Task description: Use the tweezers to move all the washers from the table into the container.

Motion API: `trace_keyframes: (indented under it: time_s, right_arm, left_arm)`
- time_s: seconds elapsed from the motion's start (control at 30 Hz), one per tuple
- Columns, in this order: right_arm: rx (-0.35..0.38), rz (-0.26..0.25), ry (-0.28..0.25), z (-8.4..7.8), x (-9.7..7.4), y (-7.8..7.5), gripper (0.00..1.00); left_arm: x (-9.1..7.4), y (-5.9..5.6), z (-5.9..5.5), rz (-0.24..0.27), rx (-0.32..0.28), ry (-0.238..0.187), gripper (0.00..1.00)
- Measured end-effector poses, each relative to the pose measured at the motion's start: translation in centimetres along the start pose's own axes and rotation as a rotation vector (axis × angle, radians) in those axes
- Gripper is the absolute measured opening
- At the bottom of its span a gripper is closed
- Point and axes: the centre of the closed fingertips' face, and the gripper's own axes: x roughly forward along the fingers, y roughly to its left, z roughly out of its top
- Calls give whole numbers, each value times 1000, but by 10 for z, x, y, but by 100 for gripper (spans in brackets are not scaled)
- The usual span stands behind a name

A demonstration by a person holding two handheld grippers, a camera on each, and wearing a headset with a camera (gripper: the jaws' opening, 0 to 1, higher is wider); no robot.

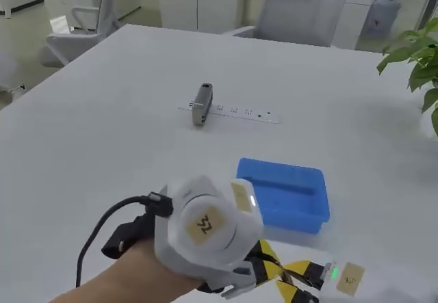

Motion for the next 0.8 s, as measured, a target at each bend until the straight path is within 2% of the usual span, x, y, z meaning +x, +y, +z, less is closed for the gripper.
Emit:
trace_keyframes:
  time_s: [0.03,0.07,0.13,0.2,0.23,0.27,0.3,0.33,0.37,0.43,0.5,0.53,0.63,0.7,0.8]
  right_arm:
    - [23,4,5,-4,2,1,5]
    - [43,2,6,-5,3,2,6]
    - [83,20,8,-9,5,6,6]
    - [121,17,-1,-10,6,6,9]
    - [133,25,-2,-10,6,6,10]
    - [174,24,-2,-11,5,6,13]
    - [186,33,-7,-11,5,7,17]
    - [209,42,1,-12,3,8,19]
    - [212,28,-3,-12,1,5,20]
    - [228,18,-6,-12,-6,3,22]
    - [250,1,-19,-10,-14,0,24]
    - [260,-2,-20,-10,-18,-1,24]
    - [321,-3,-16,-12,-31,0,30]
    - [395,-27,-53,-8,-41,-3,31]
    - [510,-53,-98,-3,-54,-9,34]
  left_arm:
    - [3,-1,-4,-25,-7,10,0]
    - [4,0,-6,-28,-3,16,0]
    - [7,-2,-11,-54,61,48,0]
    - [10,2,-17,-34,100,80,0]
    - [10,5,-16,-29,151,64,0]
    - [9,3,-16,-48,140,59,0]
    - [9,6,-18,-51,122,57,0]
    - [8,7,-20,-59,127,60,0]
    - [8,8,-23,-66,141,65,0]
    - [8,11,-38,-92,221,115,0]
    - [10,12,-50,-106,253,168,0]
    - [13,12,-54,-116,266,175,0]
    - [22,15,-61,-129,271,193,0]
    - [30,18,-70,-132,281,228,0]
    - [40,19,-81,-139,258,252,0]
